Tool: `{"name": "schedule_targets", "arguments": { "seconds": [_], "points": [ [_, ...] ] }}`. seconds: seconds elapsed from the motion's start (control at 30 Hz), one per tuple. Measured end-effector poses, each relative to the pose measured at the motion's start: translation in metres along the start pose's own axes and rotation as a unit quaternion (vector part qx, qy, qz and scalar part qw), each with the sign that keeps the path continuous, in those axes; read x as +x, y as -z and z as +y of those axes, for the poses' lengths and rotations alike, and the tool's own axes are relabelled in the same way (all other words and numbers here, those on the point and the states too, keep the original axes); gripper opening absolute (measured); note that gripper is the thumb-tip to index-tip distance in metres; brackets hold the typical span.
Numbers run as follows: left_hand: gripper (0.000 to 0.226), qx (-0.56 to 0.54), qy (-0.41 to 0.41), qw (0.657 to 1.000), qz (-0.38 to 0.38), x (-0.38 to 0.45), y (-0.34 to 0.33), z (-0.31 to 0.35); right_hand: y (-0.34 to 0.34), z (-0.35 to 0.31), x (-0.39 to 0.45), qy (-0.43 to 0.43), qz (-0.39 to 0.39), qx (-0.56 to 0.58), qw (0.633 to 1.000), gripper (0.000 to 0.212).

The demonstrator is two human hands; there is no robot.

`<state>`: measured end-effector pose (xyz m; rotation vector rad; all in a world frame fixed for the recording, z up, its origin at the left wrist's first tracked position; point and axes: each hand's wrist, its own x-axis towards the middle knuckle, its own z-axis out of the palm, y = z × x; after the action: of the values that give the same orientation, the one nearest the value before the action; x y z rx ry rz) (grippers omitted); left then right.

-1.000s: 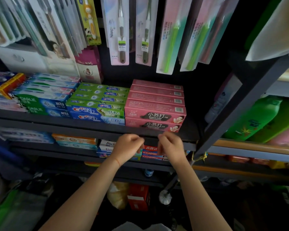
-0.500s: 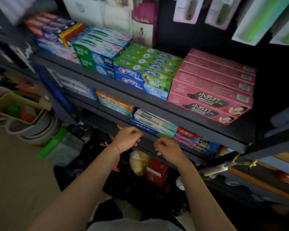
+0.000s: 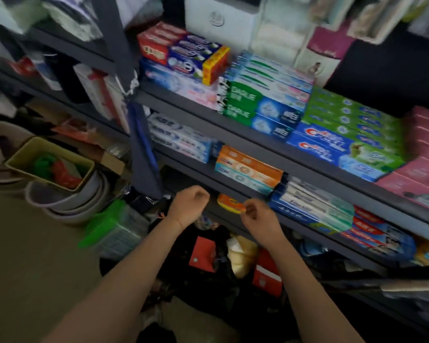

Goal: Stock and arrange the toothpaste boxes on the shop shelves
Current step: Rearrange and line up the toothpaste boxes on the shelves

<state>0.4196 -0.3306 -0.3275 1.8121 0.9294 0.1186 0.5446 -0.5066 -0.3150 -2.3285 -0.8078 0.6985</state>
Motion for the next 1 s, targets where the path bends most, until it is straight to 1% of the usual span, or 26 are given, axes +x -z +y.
{"name": "schedule_targets", "arguments": {
  "seconds": [0.07,0.13,0.23,0.3,0.37,0.43,0.5,0.53,0.6,0.7,0.77,0.9,1.0],
  "points": [
    [0.013,0.018,-0.014,1.0,0.004,0.014,0.027,-0.018,-0.027,-0.024,0.016,0.017,0.001,-0.035,0.999,0.017],
    [0.011,0.041,-0.022,0.999,0.0,0.024,0.046,-0.027,-0.047,-0.042,0.033,0.024,0.019,-0.076,0.997,0.028],
    [0.019,0.071,-0.044,0.997,-0.003,0.042,0.051,-0.04,-0.064,-0.053,0.056,0.022,0.064,-0.157,0.985,0.038],
    [0.03,0.104,-0.079,0.991,-0.011,0.06,0.045,-0.049,-0.074,-0.049,0.073,0.035,0.086,-0.246,0.965,0.044],
    [0.041,0.147,-0.136,0.98,0.0,0.081,0.037,-0.061,-0.089,-0.036,0.093,0.06,0.114,-0.337,0.933,0.052],
    [0.055,0.222,-0.204,0.953,0.032,0.104,0.025,-0.076,-0.111,-0.014,0.117,0.082,0.152,-0.392,0.904,0.061],
    [0.067,0.321,-0.269,0.905,0.072,0.127,0.007,-0.095,-0.136,0.011,0.138,0.094,0.185,-0.415,0.886,0.064],
    [0.071,0.356,-0.287,0.885,0.088,0.138,-0.002,-0.105,-0.147,0.022,0.147,0.107,0.208,-0.427,0.873,0.062],
    [0.077,0.394,-0.309,0.858,0.115,0.16,-0.021,-0.13,-0.165,0.042,0.161,0.137,0.282,-0.449,0.837,0.052],
    [0.076,0.385,-0.354,0.83,0.195,0.186,-0.043,-0.157,-0.175,0.059,0.18,0.168,0.404,-0.436,0.786,0.037],
    [0.07,0.375,-0.38,0.804,0.263,0.199,-0.054,-0.166,-0.177,0.063,0.191,0.184,0.458,-0.419,0.762,0.029],
    [0.065,0.381,-0.41,0.744,0.364,0.219,-0.061,-0.167,-0.179,0.066,0.202,0.218,0.524,-0.391,0.725,0.021],
    [0.066,0.369,-0.414,0.725,0.409,0.227,-0.063,-0.164,-0.181,0.069,0.205,0.234,0.557,-0.384,0.698,0.018]
  ]
}}
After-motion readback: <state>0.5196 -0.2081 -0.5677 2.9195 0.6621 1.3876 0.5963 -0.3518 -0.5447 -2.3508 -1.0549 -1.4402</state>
